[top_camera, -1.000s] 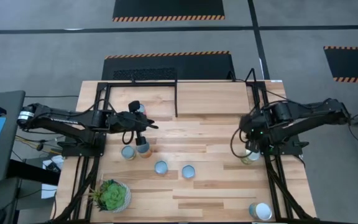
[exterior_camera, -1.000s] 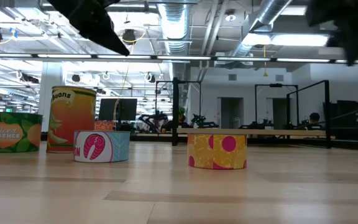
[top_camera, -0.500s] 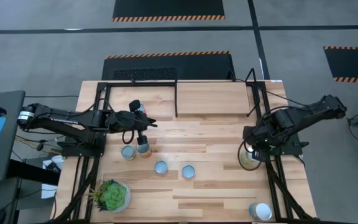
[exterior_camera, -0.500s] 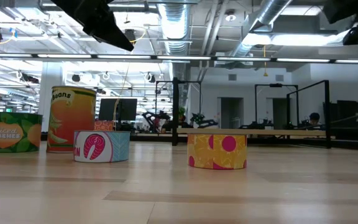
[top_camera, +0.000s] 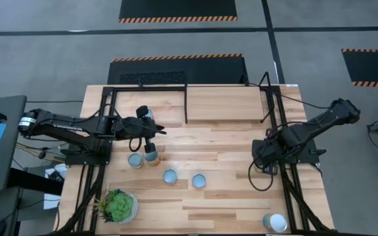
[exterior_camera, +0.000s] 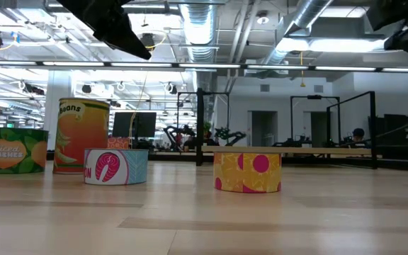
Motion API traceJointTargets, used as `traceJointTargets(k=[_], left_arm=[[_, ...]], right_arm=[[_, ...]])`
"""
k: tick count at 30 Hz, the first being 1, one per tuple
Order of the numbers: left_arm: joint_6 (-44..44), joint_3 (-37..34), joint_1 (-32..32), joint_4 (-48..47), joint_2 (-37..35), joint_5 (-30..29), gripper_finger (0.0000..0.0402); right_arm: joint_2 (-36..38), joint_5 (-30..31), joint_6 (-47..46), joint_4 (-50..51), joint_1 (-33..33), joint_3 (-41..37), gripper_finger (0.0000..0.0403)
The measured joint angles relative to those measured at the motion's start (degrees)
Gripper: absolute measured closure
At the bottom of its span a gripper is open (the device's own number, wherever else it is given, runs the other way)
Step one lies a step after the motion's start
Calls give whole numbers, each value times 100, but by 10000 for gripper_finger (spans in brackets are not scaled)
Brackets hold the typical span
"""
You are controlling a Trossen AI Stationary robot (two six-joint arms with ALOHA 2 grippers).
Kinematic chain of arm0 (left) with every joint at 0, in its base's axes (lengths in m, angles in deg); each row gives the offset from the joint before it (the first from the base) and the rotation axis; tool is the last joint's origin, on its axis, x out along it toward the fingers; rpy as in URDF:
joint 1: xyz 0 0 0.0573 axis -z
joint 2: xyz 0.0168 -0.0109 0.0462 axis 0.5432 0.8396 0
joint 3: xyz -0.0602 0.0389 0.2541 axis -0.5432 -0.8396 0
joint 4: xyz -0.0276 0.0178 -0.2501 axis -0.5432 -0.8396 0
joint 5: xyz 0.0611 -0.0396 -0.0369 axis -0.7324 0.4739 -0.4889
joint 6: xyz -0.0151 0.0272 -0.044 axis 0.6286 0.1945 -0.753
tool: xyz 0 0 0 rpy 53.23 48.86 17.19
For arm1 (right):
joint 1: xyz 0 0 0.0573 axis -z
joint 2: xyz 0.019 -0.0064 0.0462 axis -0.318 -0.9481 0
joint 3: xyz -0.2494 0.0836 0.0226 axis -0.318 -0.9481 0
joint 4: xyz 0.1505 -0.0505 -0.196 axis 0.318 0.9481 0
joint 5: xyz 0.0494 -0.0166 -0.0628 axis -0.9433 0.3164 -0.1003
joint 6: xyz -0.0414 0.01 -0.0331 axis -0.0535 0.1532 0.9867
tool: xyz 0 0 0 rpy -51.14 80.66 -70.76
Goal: Pick and place cans onto a shelf
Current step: Put the canned pears on the shelf
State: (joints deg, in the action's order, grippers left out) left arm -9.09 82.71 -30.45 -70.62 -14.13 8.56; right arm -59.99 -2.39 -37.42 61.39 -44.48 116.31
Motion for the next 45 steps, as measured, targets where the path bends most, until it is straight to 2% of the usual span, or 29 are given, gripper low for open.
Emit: traceJointTargets(k=[4, 9, 16, 25, 34, 45], left_arm=[[-45, 0, 0, -12, 0, 1, 401], [-47, 0, 0, -21, 0, 9, 401], [-27, 0, 0, 26, 0, 12, 401], [-231, 0, 0, 27, 0, 26, 401], [-221, 0, 0, 29, 0, 24, 401], [-182, 0, 0, 29, 0, 17, 401]], right_arm=[[-109, 283, -48, 114, -166, 0, 194], [-31, 286, -218, 158, -352, -250, 206], [734, 236, -963, 50, -554, -844, 219], [1320, 243, -1005, -475, -554, -1267, 228], [1106, 486, -893, -716, -538, -1278, 247], [229, 436, -961, -764, -386, -1239, 269]])
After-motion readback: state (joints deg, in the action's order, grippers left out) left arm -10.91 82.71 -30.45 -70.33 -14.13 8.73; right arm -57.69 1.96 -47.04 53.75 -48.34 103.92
